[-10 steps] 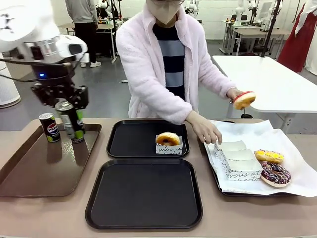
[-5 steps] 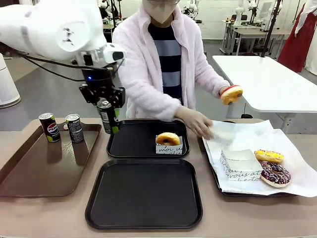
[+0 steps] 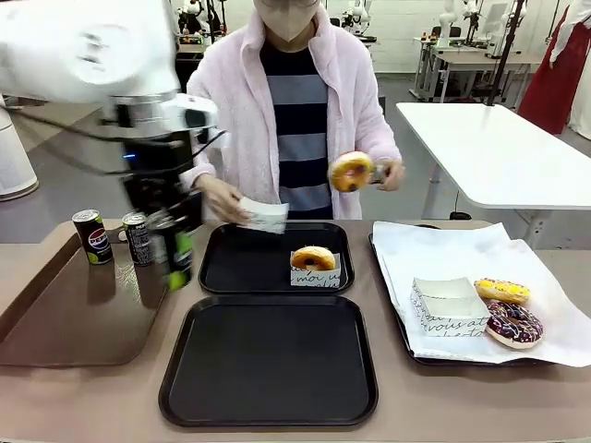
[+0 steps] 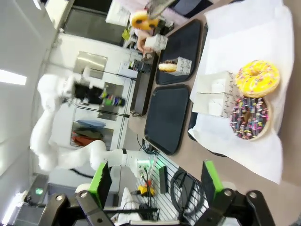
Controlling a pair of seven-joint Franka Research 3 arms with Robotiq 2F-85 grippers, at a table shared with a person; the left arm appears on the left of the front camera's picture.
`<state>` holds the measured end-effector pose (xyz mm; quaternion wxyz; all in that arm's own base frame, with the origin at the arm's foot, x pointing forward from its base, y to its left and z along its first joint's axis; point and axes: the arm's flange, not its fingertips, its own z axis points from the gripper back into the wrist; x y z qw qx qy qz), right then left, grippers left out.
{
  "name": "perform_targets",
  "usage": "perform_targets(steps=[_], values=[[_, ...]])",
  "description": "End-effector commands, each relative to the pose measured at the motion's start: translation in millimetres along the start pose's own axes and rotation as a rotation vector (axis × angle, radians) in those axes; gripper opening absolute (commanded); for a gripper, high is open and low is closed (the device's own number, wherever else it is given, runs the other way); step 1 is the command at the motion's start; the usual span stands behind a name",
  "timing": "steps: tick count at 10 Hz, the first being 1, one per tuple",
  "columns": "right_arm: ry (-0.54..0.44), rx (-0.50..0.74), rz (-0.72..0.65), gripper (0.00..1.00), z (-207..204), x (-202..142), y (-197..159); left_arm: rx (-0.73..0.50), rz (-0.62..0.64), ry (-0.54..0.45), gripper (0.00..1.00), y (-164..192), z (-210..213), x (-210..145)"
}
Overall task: Set up donuts and drinks on trays.
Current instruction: Pick up one Pepsi coke and place it on the Flat Tray.
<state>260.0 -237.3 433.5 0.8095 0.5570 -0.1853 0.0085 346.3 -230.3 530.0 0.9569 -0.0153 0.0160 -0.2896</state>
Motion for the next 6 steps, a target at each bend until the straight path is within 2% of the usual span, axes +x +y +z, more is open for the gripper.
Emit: perform_targets(steps=[1, 3, 4, 6], values=[[-0.005, 0.012, 0.012, 1.00, 1.7, 0.9, -0.4, 0.038, -0.095, -0.025, 0.58, -4.4, 15.0, -86.4], [-0.005, 0.012, 0.012, 1.00, 1.7, 0.9, -0.4, 0.030, -0.046, -0.055, 0.58, -5.3, 20.6, -74.6], [-0.005, 0.012, 0.012, 1.00, 1.7, 0.9, -0.4, 0.016, -0.086, 0.010, 0.58, -9.6, 14.1, -87.4], [-0.005, 0.012, 0.012, 1.00, 1.7, 0.9, -0.4, 0.016, -0.086, 0.010, 0.58, -9.6, 14.1, -87.4]])
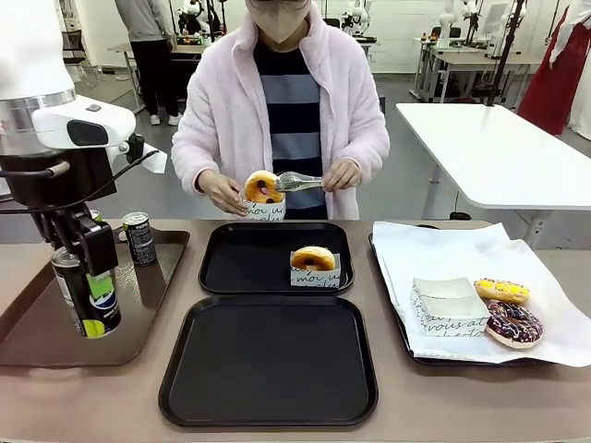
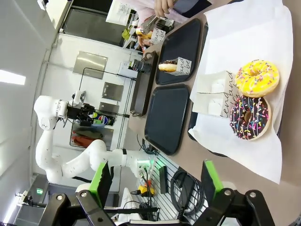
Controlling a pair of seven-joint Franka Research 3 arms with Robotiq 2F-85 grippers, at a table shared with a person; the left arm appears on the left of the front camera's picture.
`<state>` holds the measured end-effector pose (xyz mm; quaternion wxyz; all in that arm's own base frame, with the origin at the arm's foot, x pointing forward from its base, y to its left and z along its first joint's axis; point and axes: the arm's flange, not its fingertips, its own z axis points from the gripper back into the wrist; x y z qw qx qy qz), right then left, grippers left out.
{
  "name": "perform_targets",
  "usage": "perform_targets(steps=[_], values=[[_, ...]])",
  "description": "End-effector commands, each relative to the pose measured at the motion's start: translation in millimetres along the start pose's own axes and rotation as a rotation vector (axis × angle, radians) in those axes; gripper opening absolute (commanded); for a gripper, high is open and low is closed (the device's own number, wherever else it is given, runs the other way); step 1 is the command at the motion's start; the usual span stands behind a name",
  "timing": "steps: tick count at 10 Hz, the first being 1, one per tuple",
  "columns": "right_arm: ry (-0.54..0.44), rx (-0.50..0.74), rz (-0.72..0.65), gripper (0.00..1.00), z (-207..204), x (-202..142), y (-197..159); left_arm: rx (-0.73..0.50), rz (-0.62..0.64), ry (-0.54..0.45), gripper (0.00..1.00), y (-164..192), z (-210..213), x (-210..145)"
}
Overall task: Set up donuts and drinks on trays.
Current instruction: Pick up one Pepsi coke and place it on the Flat Tray.
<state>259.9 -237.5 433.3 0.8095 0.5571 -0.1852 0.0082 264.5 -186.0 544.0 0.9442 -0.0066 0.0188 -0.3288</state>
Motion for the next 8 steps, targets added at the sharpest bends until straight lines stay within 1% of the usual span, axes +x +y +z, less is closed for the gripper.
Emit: perform_targets(steps=[1, 8], values=[[-0.005, 0.012, 0.012, 1.00, 1.6, 1.0, -0.2, 0.001, -0.004, -0.002, 0.58, -0.2, 2.5, 5.5], [-0.005, 0.012, 0.012, 1.00, 1.6, 1.0, -0.2, -0.005, -0.001, 0.009, 0.58, 1.0, -1.6, 4.5]])
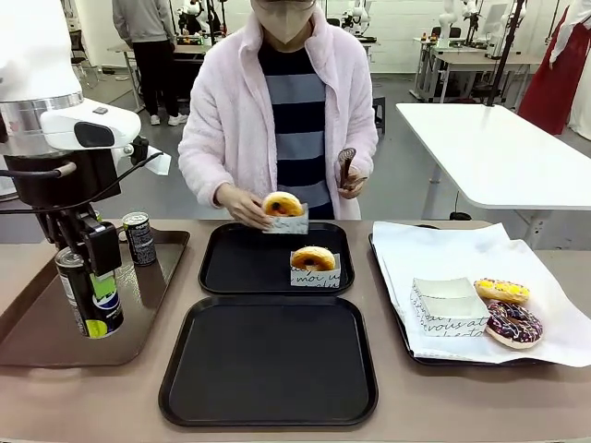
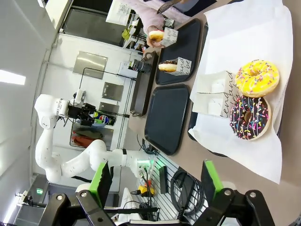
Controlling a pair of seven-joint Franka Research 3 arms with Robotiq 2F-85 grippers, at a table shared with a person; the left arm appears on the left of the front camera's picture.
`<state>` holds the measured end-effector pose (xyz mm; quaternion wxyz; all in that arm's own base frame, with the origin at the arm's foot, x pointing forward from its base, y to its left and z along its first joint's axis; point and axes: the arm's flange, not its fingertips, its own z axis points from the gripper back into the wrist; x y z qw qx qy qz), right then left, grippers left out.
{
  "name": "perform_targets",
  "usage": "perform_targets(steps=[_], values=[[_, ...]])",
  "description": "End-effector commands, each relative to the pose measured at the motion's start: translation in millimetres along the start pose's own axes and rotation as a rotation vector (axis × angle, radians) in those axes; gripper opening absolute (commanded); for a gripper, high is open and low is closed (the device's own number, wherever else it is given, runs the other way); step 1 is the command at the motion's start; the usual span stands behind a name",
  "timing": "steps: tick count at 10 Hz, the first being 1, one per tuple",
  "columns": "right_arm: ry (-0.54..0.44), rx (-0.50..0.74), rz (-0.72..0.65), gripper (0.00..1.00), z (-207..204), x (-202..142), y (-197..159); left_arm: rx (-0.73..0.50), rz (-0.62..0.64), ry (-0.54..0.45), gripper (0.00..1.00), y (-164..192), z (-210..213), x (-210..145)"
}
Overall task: Set up donuts and drinks on trays.
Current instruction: Pick up one Pepsi coke and place it on the Flat Tray.
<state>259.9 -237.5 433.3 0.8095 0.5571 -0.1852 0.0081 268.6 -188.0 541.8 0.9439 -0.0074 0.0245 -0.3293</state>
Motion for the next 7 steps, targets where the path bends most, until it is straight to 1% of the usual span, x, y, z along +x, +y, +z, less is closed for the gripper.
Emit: perform_targets(steps=[1, 3, 4, 5, 7], values=[[-0.005, 0.012, 0.012, 1.00, 1.6, 1.0, -0.2, -0.001, -0.008, -0.040, 0.58, 4.2, -0.5, 14.1], [-0.005, 0.012, 0.012, 1.00, 1.6, 1.0, -0.2, 0.005, -0.016, -0.102, 0.58, 11.7, -7.3, 56.8], [-0.005, 0.012, 0.012, 1.00, 1.6, 1.0, -0.2, -0.009, -0.016, -0.108, 0.58, 17.8, -9.4, 82.8], [-0.005, 0.012, 0.012, 1.00, 1.6, 1.0, -0.2, 0.010, -0.005, -0.128, 0.58, 24.0, -9.2, 108.4], [-0.005, 0.012, 0.012, 1.00, 1.6, 1.0, -0.2, 0.039, 0.068, -0.158, 0.58, 37.9, -14.8, 156.8]])
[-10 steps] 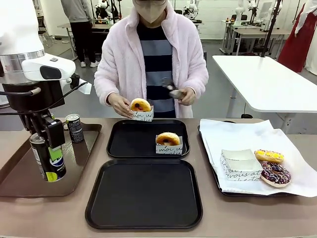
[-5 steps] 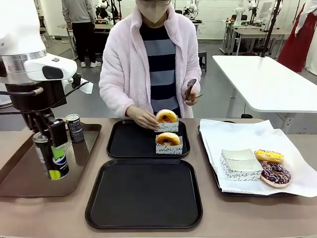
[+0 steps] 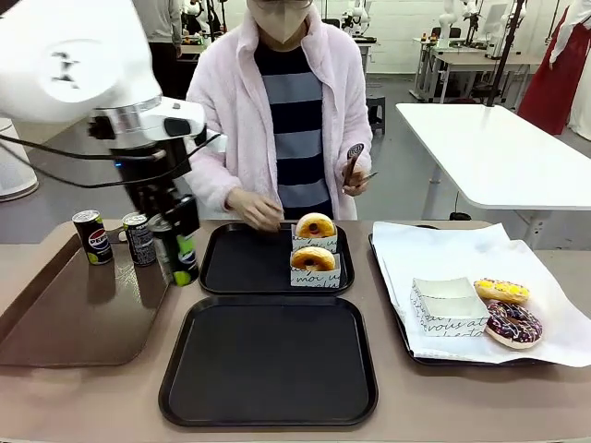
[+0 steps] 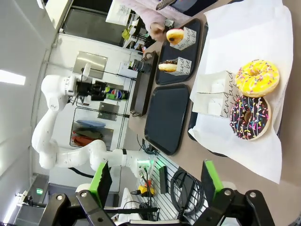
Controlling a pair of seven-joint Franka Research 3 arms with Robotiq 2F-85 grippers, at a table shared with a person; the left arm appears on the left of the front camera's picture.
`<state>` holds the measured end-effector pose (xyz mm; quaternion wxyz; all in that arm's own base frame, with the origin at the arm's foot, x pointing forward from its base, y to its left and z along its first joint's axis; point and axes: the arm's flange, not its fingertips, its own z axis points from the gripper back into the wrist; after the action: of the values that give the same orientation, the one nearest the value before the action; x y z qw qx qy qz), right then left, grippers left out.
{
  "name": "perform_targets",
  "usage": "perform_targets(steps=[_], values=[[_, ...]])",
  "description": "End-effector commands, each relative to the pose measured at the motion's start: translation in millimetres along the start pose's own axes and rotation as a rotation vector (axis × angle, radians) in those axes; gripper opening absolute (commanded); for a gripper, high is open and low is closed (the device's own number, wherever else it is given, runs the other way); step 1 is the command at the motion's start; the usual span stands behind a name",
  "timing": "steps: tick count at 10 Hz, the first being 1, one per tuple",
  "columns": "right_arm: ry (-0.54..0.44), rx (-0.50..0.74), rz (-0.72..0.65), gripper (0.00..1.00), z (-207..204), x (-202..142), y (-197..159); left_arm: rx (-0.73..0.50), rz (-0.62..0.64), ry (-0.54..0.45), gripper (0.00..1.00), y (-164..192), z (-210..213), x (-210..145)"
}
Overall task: Set up donuts and drinks on trays.
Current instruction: Pick up one Pepsi coke and place it on the Flat Tray.
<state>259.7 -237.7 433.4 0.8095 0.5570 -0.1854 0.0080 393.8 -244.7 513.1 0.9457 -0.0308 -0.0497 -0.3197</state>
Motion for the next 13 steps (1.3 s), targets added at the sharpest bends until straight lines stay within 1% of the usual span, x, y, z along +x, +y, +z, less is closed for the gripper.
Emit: perform_targets(steps=[1, 3, 4, 5, 7, 8, 9, 10, 11, 13], values=[[-0.004, 0.012, 0.012, 1.00, 1.3, 1.1, -0.3, 0.029, 0.057, -0.005, 0.58, 9.7, -4.0, 44.1], [-0.004, 0.012, 0.012, 1.00, 1.3, 1.1, -0.3, 0.092, 0.081, -0.004, 0.58, 19.7, -17.8, 81.1], [-0.004, 0.012, 0.012, 1.00, 1.3, 1.1, -0.3, 0.062, 0.151, 0.041, 0.58, 13.7, -17.3, 76.4], [-0.004, 0.012, 0.012, 1.00, 1.3, 1.1, -0.3, 0.044, 0.053, -0.005, 0.58, 20.4, -23.2, 63.3], [-0.004, 0.012, 0.012, 1.00, 1.3, 1.1, -0.3, 0.044, 0.053, -0.005, 0.58, 20.4, -23.2, 63.3], [-0.004, 0.012, 0.012, 1.00, 1.3, 1.1, -0.3, 0.048, 0.080, 0.013, 0.58, 20.6, -30.4, 74.5], [-0.004, 0.012, 0.012, 1.00, 1.3, 1.1, -0.3, 0.022, 0.074, -0.016, 0.58, 29.9, -45.8, 84.2], [-0.004, 0.012, 0.012, 1.00, 1.3, 1.1, -0.3, 0.018, 0.077, -0.022, 0.58, 41.5, -59.5, 100.9], [-0.004, 0.012, 0.012, 1.00, 1.3, 1.1, -0.3, 0.040, 0.084, -0.026, 0.58, 49.6, -72.4, 115.1], [-0.004, 0.012, 0.012, 1.00, 1.3, 1.1, -0.3, 0.047, 0.125, -0.024, 0.58, 59.2, -94.8, 125.4]])
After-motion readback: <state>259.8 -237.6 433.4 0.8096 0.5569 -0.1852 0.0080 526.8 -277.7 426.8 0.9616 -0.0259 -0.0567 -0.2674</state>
